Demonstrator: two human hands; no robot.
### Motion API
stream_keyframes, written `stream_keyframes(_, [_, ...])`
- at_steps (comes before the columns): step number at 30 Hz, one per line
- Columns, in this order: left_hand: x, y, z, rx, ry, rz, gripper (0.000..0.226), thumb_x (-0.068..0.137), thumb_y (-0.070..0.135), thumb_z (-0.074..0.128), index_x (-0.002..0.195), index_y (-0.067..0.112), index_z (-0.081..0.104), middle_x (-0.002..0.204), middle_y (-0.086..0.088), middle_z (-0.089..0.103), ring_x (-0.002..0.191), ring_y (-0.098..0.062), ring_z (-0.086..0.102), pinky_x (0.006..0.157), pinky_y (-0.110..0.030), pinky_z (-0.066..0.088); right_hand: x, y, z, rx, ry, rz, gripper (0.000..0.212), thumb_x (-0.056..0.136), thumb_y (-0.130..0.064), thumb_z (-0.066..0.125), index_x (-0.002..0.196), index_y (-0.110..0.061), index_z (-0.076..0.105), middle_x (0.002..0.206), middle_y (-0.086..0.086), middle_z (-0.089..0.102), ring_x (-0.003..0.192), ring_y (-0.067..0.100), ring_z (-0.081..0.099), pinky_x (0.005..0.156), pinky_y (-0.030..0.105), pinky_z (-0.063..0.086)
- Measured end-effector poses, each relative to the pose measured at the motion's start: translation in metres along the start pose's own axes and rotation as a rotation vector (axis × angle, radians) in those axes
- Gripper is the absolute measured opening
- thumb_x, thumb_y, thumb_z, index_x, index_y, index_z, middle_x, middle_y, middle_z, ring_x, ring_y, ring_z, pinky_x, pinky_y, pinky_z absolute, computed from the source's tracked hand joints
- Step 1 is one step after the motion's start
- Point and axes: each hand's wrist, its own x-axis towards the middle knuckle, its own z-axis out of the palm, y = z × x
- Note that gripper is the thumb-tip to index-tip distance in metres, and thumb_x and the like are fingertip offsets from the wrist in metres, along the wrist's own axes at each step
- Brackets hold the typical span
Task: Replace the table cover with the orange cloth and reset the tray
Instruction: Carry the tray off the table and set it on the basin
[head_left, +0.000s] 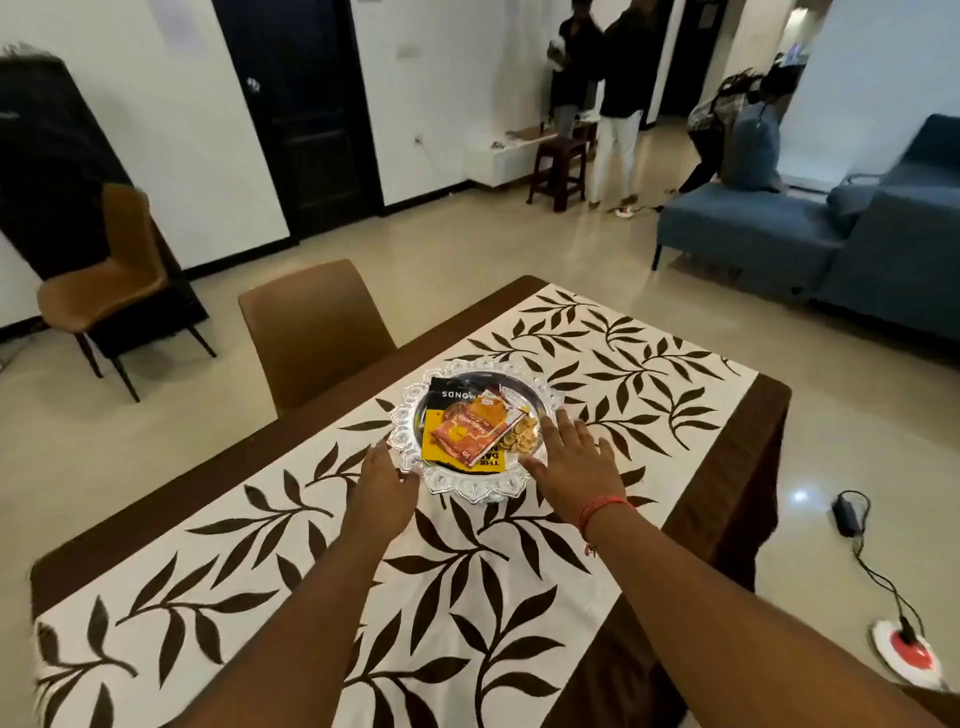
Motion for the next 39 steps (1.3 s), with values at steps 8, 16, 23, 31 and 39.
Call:
stream_keyframes(8, [0.101,-0.071,0.060,-0.522,0.076,-0.438,0.067,0.066,0.062,0.055,0.122,0.026,0.058,0.108,-0.009,0.071,0.088,-0.029,0.073,0.072,-0.052,0.061,0.087,0.035,0.040,0.607,0.033,0.302,0.066,0.098,-0.044,0.049,0.151,-0.010,0.027,0.152,0.017,0.035,0.136,0.033,0.040,0.108,0.046,0.037])
stream_keyframes(16, [0.098,-0.065,0.080,-0.572,0.082,-0.464,0.031,0.080,0.050,0.049,0.097,0.032,0.068,0.098,-0.002,0.073,0.092,-0.027,0.071,0.080,-0.055,0.058,0.093,0.038,0.061,0.961,0.073,0.392,0.048,0.099,-0.037,0.053,0.140,-0.018,0.037,0.117,0.004,0.065,0.103,0.023,0.062,0.085,0.033,0.047])
stream_keyframes(23, [0.066,-0.029,0.057,-0.544,0.160,-0.452,0.023,0.100,0.032,0.045,0.099,0.020,0.064,0.098,-0.006,0.069,0.091,-0.026,0.067,0.079,-0.049,0.059,0.089,0.031,0.058,1.006,0.064,0.376,0.043,0.095,-0.033,0.059,0.134,-0.022,0.045,0.110,0.000,0.068,0.100,0.021,0.065,0.090,0.037,0.052])
stream_keyframes(31, [0.004,-0.066,0.005,-0.408,0.370,-0.465,0.024,0.101,0.031,0.044,0.097,0.016,0.062,0.095,-0.004,0.065,0.091,-0.024,0.062,0.085,-0.044,0.052,0.057,-0.041,0.053,0.952,-0.013,0.220,0.058,0.097,-0.038,0.057,0.145,-0.014,0.036,0.125,0.010,0.062,0.114,0.030,0.059,0.091,0.032,0.043])
stream_keyframes(39, [-0.138,-0.156,-0.093,-0.525,0.611,-0.503,0.026,0.094,0.037,0.045,0.085,0.018,0.061,0.088,-0.008,0.068,0.085,-0.031,0.065,0.081,-0.052,0.055,-0.042,-0.176,0.053,0.940,-0.201,-0.033,0.064,0.094,-0.047,0.058,0.146,-0.017,0.035,0.137,0.009,0.057,0.123,0.032,0.055,0.101,0.039,0.044])
